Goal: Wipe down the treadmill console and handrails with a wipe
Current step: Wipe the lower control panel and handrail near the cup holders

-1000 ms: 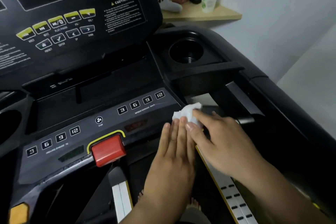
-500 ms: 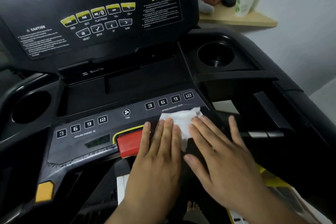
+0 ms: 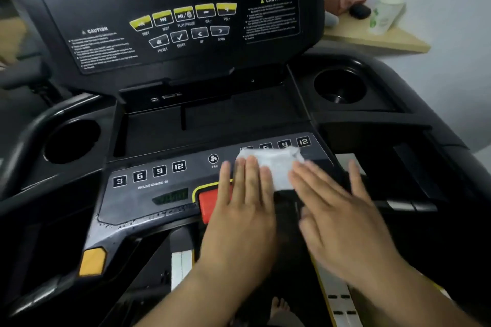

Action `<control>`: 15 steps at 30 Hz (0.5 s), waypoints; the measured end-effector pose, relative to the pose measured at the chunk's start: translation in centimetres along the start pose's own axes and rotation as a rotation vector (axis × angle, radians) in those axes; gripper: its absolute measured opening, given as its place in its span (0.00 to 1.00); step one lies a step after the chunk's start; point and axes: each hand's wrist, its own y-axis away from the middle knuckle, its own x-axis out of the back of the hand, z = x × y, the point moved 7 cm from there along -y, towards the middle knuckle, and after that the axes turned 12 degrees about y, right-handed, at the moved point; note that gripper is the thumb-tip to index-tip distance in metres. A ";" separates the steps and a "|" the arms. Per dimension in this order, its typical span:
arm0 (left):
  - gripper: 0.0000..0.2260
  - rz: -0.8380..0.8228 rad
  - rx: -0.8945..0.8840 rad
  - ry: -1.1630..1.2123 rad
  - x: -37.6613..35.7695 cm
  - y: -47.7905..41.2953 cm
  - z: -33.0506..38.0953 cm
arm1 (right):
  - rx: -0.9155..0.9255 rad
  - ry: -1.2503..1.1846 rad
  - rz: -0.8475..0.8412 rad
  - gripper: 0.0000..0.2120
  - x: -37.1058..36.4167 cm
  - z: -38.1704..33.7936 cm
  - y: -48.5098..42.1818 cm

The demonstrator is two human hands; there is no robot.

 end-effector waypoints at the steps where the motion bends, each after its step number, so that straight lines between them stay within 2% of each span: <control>1: 0.40 0.048 -0.007 -0.030 0.4 -1.3 0.3 | -0.035 0.029 -0.017 0.29 0.3 0.5 -1.3; 3: 0.37 0.086 -0.014 -0.061 0.5 -3.4 0.6 | -0.081 0.042 -0.026 0.30 0.8 0.4 -3.9; 6: 0.35 0.040 -0.040 -0.059 -0.5 -2.8 0.5 | -0.043 0.021 -0.002 0.29 0.6 -0.9 -3.6; 8: 0.39 0.052 -0.110 0.007 -0.8 -0.1 0.8 | 0.020 -0.004 0.019 0.29 -0.1 -1.2 -0.7; 10: 0.42 -0.015 -0.127 0.046 -1.5 1.2 1.3 | 0.034 -0.015 0.051 0.28 -0.2 0.0 1.7; 11: 0.43 -0.051 -0.136 0.015 -1.5 0.9 1.8 | 0.013 -0.007 0.067 0.27 0.1 1.1 1.9; 15: 0.42 0.057 -0.165 -0.027 0.1 -3.7 4.0 | -0.130 -0.005 0.118 0.26 1.9 3.6 -1.1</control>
